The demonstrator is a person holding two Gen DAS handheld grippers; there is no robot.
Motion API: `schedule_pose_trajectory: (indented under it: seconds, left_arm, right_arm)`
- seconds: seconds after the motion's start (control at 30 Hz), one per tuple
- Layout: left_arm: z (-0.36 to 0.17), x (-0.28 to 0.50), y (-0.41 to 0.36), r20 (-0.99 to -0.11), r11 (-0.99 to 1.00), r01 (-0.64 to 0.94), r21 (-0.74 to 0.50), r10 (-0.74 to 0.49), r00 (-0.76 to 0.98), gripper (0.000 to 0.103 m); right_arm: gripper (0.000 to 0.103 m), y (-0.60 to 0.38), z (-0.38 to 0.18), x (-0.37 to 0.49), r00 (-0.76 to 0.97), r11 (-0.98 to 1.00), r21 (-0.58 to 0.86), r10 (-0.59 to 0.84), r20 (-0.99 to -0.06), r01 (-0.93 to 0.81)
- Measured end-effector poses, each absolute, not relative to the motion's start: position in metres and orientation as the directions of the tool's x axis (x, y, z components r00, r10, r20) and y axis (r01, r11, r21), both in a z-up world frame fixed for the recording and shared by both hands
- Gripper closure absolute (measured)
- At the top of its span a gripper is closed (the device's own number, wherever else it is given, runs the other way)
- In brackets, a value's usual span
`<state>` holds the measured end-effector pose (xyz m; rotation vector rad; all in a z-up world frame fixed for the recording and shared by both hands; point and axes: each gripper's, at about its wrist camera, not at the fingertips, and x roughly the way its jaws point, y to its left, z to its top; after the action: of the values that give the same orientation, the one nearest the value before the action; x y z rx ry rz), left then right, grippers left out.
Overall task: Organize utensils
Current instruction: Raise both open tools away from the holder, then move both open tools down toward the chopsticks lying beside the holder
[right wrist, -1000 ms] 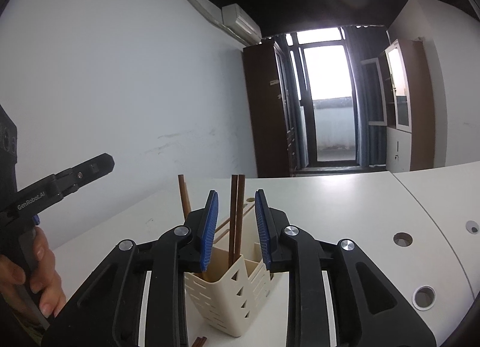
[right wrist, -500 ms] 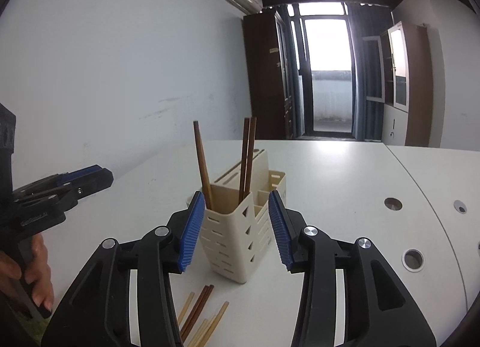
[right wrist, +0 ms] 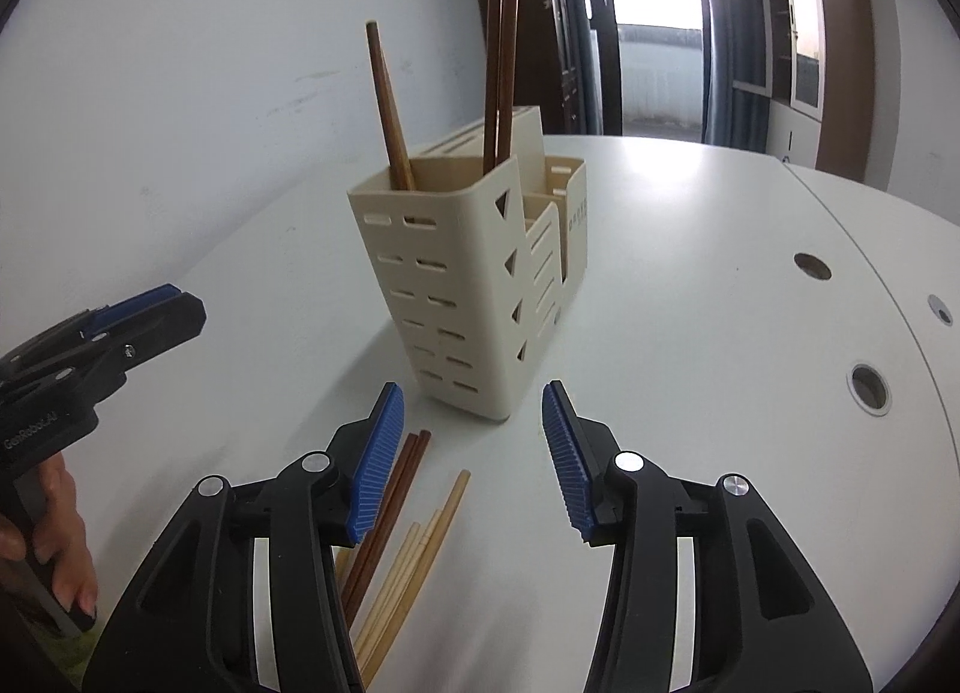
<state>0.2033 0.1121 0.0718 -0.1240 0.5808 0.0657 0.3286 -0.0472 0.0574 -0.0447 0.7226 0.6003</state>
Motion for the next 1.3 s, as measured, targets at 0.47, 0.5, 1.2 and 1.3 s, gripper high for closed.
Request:
schedule_pose_trajectory:
  seconds: [0.47, 0.5, 1.2, 1.3]
  left_arm:
    - [0.039, 0.210, 0.118, -0.637, 0.990, -0.093, -0.103, 0.006, 0.771, 0.058]
    - [0.036, 0.212, 0.118, -0.644, 0.990, -0.090, -0.107, 0.000, 0.765, 0.058]
    - [-0.022, 0.246, 0.114, -0.769, 0.988, -0.081, -0.132, -0.051, 0.637, 0.058]
    - [-0.024, 0.247, 0.115, -0.770, 0.986, -0.081, -0.147, -0.062, 0.635, 0.058]
  right_arm:
    - [0.055, -0.022, 0.006, 0.351, 0.466, 0.860, 0.154, 0.405, -0.787, -0.487]
    - [0.055, -0.021, 0.002, 0.352, 0.461, 0.862, 0.151, 0.398, -0.793, -0.484]
    - [0.072, -0.012, -0.035, 0.366, 0.445, 0.870, 0.116, 0.355, -0.822, -0.479]
    - [0.073, -0.012, -0.035, 0.365, 0.448, 0.868, 0.109, 0.353, -0.821, -0.485]
